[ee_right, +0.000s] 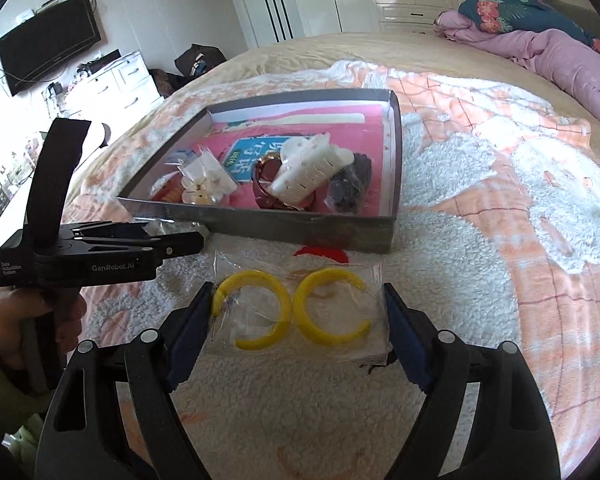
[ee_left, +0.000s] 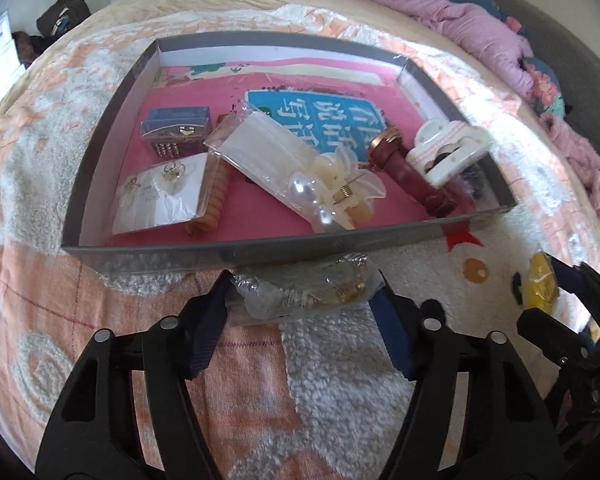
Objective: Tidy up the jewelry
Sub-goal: 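Grasp the bagged yellow bangles with right tool while left tool grasps gold jewelry bag, then carry the bangles and gold jewelry bag over the grey box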
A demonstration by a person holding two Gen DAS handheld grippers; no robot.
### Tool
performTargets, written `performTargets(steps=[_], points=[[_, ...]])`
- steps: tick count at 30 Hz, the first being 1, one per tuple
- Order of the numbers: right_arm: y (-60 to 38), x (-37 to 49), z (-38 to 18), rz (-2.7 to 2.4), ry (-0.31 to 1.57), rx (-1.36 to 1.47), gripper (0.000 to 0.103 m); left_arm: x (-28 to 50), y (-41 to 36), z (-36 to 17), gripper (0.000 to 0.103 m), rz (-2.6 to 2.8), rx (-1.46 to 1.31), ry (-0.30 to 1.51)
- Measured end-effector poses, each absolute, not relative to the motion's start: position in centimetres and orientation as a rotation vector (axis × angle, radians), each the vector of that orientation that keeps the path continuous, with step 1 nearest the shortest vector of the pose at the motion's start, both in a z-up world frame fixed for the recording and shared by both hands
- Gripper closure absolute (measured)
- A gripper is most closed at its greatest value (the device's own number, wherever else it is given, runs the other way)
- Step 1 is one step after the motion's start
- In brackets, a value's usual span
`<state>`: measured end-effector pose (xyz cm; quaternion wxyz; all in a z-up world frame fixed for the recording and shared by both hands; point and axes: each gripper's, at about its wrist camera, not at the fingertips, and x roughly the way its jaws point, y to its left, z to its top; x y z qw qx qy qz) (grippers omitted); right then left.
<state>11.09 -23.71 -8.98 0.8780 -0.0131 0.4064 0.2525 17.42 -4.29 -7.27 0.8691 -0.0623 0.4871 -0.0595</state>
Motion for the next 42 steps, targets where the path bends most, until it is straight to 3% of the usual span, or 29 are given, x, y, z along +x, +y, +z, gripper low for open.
performTargets(steps=[18,28,42], points=[[-19.1,10.3,-2.8,0.653,0.72,-0.087,0.023,13.7,1.5,0.9,0.05,-0.071,-0.154,0.838],[-15.9,12.9,-1.0,0.675,0.678,-0.143,0.023,15.0,3.4,1.5,0.05,-0.032,-0.138,0.812],[-14.0,17.6,-3.1,0.632,0.742,-0.176,0.023,17.9,4.1,-0.1,0.05,-0.038,-0.134,0.834]])
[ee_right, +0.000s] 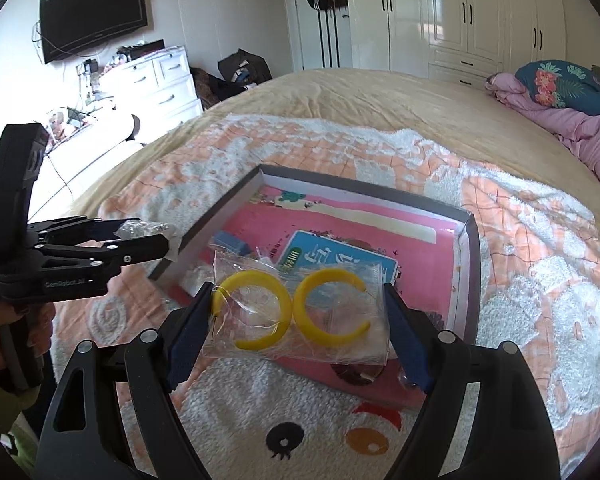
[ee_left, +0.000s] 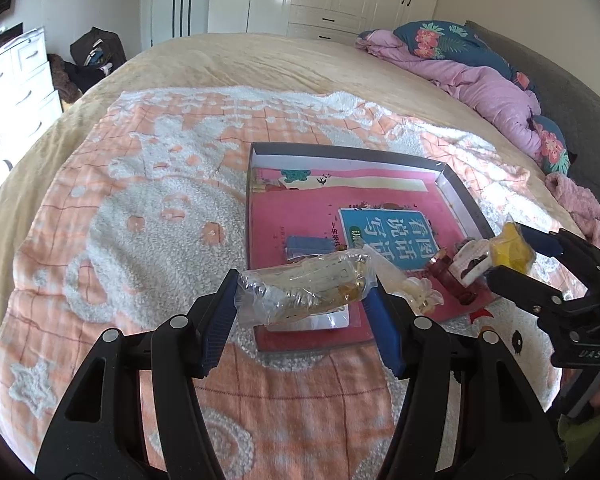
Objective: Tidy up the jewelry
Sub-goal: 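Carry the bangles and gold jewelry bag over the grey box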
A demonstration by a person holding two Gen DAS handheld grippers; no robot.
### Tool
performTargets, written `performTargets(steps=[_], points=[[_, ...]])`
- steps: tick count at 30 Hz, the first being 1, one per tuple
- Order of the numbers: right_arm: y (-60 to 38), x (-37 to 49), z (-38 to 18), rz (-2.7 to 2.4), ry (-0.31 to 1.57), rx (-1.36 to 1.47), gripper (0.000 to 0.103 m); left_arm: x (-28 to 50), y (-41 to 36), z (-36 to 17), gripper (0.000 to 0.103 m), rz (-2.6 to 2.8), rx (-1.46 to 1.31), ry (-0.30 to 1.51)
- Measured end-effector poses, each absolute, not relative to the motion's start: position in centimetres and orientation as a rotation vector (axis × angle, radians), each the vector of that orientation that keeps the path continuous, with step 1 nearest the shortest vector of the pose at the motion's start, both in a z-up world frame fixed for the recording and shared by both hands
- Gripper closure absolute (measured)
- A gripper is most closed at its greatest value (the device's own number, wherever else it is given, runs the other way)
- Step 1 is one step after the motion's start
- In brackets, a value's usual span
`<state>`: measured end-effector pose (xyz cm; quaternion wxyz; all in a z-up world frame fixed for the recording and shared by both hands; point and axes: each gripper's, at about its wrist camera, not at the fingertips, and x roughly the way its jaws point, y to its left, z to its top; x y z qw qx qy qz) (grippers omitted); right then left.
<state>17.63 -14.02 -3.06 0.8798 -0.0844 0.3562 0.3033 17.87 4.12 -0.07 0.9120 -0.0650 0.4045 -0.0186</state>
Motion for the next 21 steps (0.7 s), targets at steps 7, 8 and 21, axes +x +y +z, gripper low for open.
performTargets(steps=[7,8,21], points=[[-12.9,19.1,-5.3,0.622,0.793,-0.201,0.023,19.0,4.0,-1.3,0.05,-0.053,-0.134,0.862],[-12.7,19.1,-5.5,0.623,0.795,-0.204,0.023,19.1,4.0,-1.4,0.05,-0.056,-0.136,0.863],[-11.3,21.0,-7.1,0.627,0.826,-0.201,0.023,20.2,4.3,-2.5,0.05,-0.057,-0.132,0.877]])
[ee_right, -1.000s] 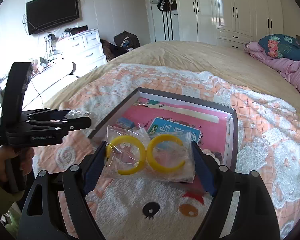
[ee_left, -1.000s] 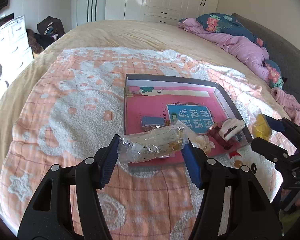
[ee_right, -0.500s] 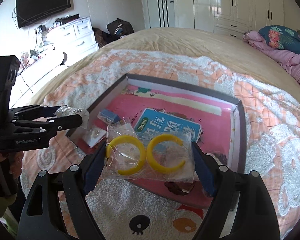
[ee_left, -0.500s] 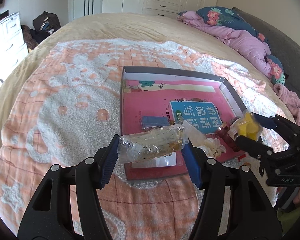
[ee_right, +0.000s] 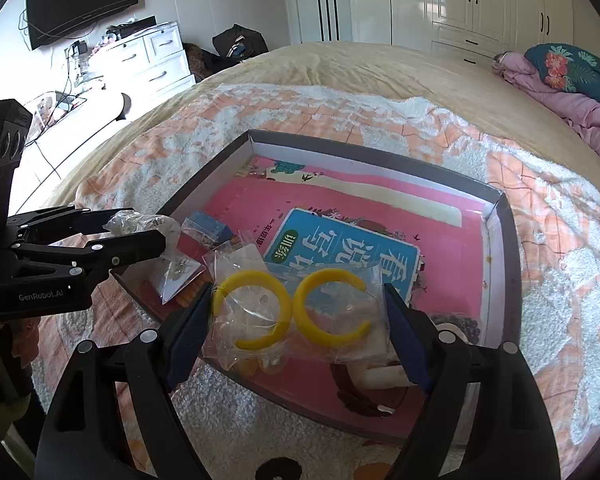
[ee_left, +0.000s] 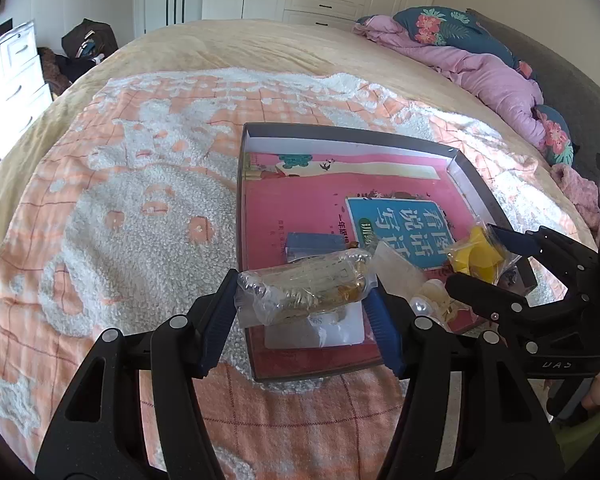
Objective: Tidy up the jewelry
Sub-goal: 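Carry the bangles and gold jewelry bag over the grey box, then open both tools to release the bags into the box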
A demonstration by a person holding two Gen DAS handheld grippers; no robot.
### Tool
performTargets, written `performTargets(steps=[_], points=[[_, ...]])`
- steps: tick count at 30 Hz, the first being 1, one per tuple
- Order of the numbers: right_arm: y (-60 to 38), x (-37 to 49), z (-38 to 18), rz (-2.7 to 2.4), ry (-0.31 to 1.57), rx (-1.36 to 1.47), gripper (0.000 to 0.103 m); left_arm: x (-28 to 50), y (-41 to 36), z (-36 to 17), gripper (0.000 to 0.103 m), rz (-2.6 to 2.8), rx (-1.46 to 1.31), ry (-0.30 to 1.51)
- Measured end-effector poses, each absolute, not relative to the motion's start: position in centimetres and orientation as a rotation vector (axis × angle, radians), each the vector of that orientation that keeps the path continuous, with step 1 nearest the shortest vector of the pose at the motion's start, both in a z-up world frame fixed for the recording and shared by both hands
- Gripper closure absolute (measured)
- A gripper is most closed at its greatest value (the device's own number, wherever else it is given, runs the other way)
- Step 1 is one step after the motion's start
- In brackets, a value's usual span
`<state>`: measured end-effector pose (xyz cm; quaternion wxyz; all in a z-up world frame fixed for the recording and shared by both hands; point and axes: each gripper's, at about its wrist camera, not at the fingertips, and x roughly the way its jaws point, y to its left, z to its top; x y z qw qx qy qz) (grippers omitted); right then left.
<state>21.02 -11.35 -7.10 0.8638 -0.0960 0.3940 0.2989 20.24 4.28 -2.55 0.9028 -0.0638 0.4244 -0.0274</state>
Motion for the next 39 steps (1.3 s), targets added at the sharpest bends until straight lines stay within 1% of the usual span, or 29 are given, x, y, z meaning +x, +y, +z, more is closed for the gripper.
performTargets(steps=[12,17,24,29,32,33,39], points=[[-10.2,21.1,-8.2,0.647,0.855,-0.203,0.021,20.7,4.3,-3.1,0.05,-0.05,-0.127,0.885],[-10.5,20.7,-8.2,0.651,0.872,-0.18,0.012,20.9,4.2,-3.2,0.049,-0.05,-0.121,0.887],[-12.9,18.6,-6.8,0.628,0.846,-0.135,0.007,20.8,3.7,-3.2,0.049,-0.062,-0.113,0.892],[-15.2,16.9,-6.2,0.599,0.841,-0.097,0.006,20.8,3.3,-3.1,0.046,-0.06,-0.105,0.9],[-16.4,16.1,-5.9,0.585,0.84,-0.074,0.005,20.6,3.1,-2.9,0.042,-0.058,-0.102,0.896],[-16.6,15.8,-5.7,0.583,0.838,-0.067,0.005,20.5,3.0,-2.7,0.04,-0.057,-0.101,0.893],[-17.7,14.3,-4.1,0.579,0.808,-0.057,0.005,20.0,2.7,-1.6,0.034,-0.051,-0.095,0.873]])
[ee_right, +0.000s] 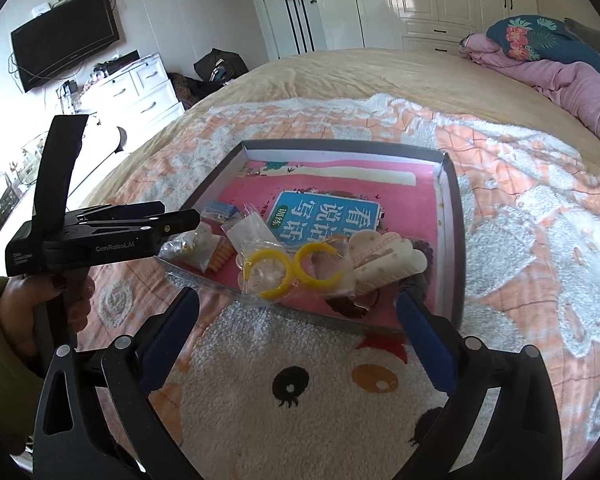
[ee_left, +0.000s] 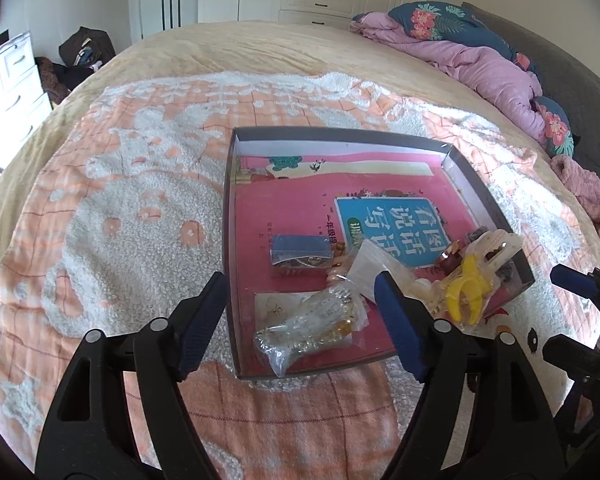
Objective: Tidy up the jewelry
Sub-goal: 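Open both tools to release the bags into the box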
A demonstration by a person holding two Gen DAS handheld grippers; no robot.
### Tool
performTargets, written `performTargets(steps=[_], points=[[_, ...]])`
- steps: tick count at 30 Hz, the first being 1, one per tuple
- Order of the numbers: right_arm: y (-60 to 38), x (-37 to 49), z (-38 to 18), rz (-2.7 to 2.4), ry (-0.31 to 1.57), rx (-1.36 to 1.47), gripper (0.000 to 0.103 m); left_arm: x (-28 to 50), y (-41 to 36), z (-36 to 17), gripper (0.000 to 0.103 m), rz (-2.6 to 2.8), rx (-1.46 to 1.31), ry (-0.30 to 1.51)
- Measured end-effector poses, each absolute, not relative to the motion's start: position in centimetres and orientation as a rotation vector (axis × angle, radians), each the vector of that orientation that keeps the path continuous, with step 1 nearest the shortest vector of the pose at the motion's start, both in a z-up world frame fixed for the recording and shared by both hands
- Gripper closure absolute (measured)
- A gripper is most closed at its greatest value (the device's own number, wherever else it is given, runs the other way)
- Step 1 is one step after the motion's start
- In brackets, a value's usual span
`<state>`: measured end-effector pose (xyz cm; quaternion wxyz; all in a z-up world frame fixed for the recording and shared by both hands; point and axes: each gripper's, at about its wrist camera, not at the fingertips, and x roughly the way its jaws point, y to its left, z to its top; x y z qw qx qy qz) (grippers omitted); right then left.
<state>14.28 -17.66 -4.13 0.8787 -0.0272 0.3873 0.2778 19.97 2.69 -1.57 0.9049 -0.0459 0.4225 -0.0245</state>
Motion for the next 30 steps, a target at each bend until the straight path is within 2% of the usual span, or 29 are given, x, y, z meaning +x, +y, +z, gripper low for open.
performTargets(steps=[10,13,17,30], points=[[-18.2,11.9,-1.7,0.587,0.75,-0.063,0.004,17.8,1.8,1.5,0.026,-0.05,-0.08,0.819],[-18.5,11.0,-0.8,0.588,0.729,-0.063,0.004,16.7,1.6,2.6,0.016,-0.046,-0.079,0.793],[-18.8,9.9,0.3,0.588,0.7,-0.065,0.004,15.1,1.3,3.7,0.01,-0.047,-0.082,0.768],[-19.8,6.3,1.6,0.578,0.627,-0.064,0.004,9.2,0.0,4.1,0.009,-0.023,-0.074,0.728]])
